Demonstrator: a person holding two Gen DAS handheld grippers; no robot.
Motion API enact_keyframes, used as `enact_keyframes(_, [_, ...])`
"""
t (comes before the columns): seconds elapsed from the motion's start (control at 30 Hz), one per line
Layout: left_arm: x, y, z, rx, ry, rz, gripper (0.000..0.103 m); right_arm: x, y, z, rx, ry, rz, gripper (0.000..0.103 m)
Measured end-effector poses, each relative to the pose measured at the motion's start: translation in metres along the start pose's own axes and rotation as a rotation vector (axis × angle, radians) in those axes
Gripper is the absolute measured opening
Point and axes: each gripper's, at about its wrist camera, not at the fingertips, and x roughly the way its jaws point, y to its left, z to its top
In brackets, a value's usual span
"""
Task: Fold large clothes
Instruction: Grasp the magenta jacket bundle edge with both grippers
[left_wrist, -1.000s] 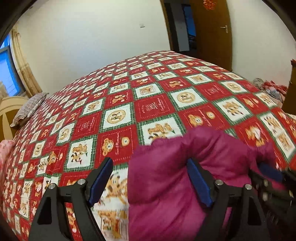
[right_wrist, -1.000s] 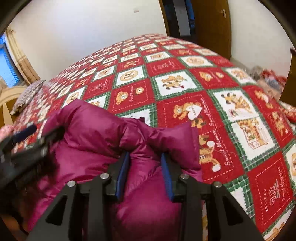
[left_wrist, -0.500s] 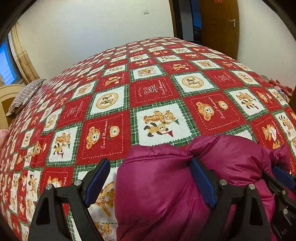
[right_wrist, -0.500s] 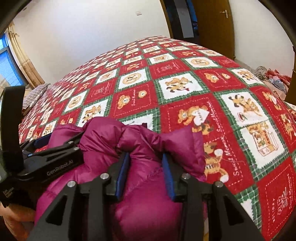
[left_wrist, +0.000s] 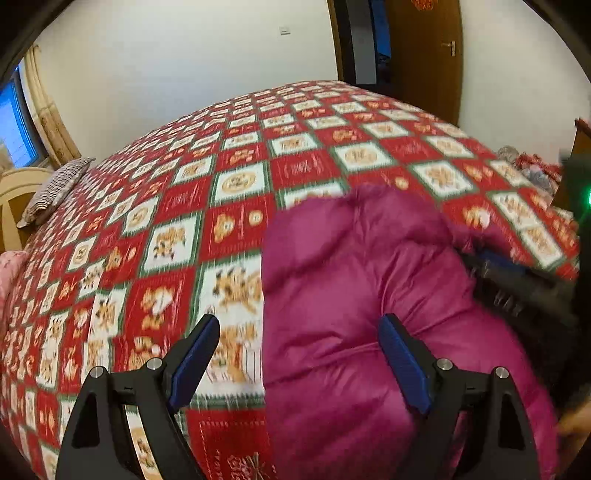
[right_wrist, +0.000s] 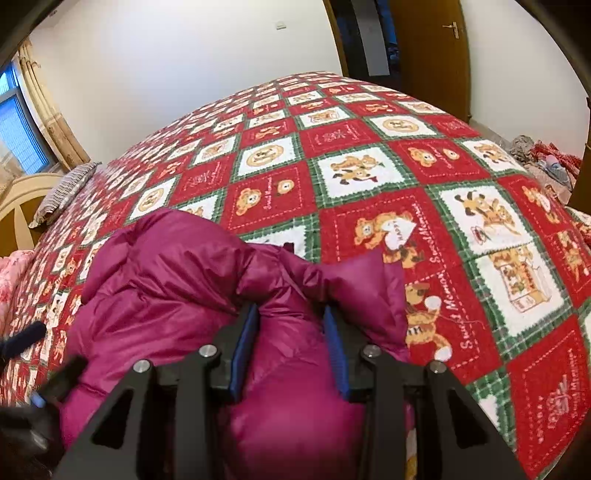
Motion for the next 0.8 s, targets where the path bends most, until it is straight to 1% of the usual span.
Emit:
enact_keyframes(0.07, [0.003,-0.001,-0.004,-0.006,0.003,-0.001,0.088,-0.015,-0.001,-0.001,-0.005,0.001,-0.005,0.043])
enact_keyframes(0.13, [0.004,0.0,-0.004,-0.006,0.005,-0.001,0.088,-0.045,-0.006,-0.008,0.012,-0.047,0.018,0.045])
enact_keyframes(0.27, [0.005,-0.002,-0.004,0.001,0.003,0.01,0.088,-0.086,-0.007,-0.032,0.001,-0.094,0.054,0.045])
enact_keyframes(0.33, [0.006,-0.003,-0.005,-0.001,0.002,0.017,0.088,-0.088,-0.003,-0.043,-0.019,-0.081,0.057,0.045])
enact_keyframes(0.43, [0.006,-0.004,-0.006,0.007,-0.003,0.028,0.088,-0.076,0.0,-0.056,-0.042,-0.063,0.022,0.045])
enact_keyframes(0.63, [0.01,-0.007,-0.008,0.012,-0.002,0.052,0.088,-0.058,-0.004,-0.066,-0.036,-0.08,0.003,0.048])
enact_keyframes(0.7, [0.011,-0.008,-0.01,0.01,-0.005,0.056,0.088,-0.055,-0.008,-0.07,-0.023,-0.094,0.015,0.048])
enact_keyframes(0.8, [0.011,-0.007,-0.011,0.005,-0.008,0.057,0.089,-0.056,-0.008,-0.069,-0.019,-0.089,0.012,0.05])
